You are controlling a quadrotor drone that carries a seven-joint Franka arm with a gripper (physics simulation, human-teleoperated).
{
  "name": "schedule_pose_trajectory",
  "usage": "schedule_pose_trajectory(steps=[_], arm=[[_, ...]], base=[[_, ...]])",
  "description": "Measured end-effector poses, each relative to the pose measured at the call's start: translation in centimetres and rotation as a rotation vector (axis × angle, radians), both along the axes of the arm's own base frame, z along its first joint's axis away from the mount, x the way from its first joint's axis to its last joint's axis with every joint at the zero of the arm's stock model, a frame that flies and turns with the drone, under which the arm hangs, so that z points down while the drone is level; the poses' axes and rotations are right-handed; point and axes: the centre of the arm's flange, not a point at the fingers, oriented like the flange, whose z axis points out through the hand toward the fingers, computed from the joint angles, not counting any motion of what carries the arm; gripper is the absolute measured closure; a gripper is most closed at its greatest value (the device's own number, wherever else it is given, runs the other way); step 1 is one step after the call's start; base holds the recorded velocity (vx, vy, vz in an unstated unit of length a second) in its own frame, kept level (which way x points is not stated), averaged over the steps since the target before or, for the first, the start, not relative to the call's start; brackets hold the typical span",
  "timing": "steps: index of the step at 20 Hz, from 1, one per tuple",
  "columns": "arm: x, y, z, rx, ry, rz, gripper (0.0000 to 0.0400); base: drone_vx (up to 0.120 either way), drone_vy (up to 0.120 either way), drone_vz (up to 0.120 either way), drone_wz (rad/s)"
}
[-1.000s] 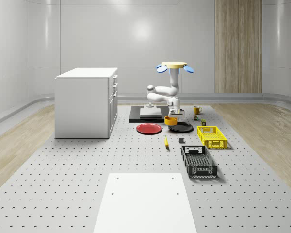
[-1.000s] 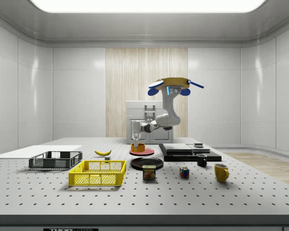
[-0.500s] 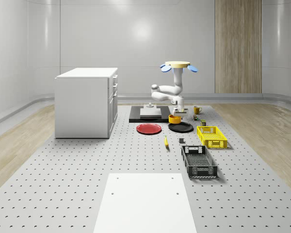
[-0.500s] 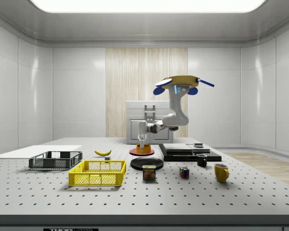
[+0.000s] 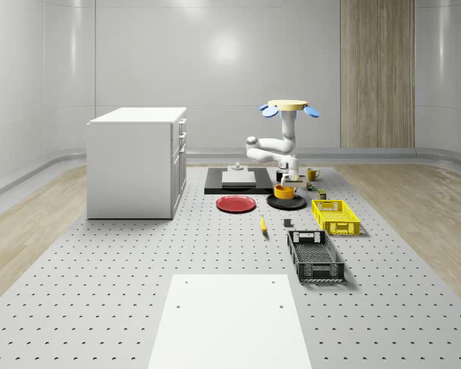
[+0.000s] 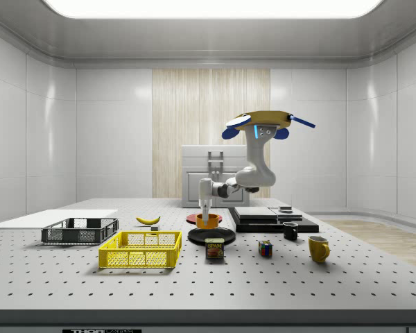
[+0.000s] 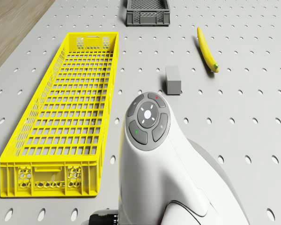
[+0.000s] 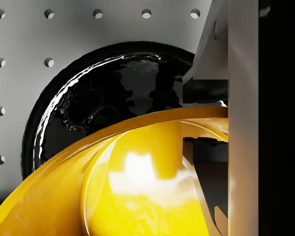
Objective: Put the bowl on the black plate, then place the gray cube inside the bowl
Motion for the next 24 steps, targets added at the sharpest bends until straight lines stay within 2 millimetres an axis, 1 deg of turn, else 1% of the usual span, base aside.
schedule_pose_trajectory(steps=[3, 7, 13, 20, 24], arm=[[0.0, 0.0, 0.0, 0.0, 0.0, 0.0, 0.03], [0.0, 0.0, 0.4, 0.0, 0.0, 0.0, 0.03], [-0.2, 0.0, 2.4, 0.0, 0.0, 0.0, 0.03], [-2.4, 0.0, 3.5, 0.0, 0.0, 0.0, 0.03], [-3.3, 0.0, 4.2, 0.0, 0.0, 0.0, 0.03]], base=[[0.0, 0.12, 0.0, 0.0], [0.0, 0.0, 0.0, 0.0], [0.0, 0.0, 0.0, 0.0], [0.0, 0.0, 0.0, 0.0], [0.0, 0.0, 0.0, 0.0]])
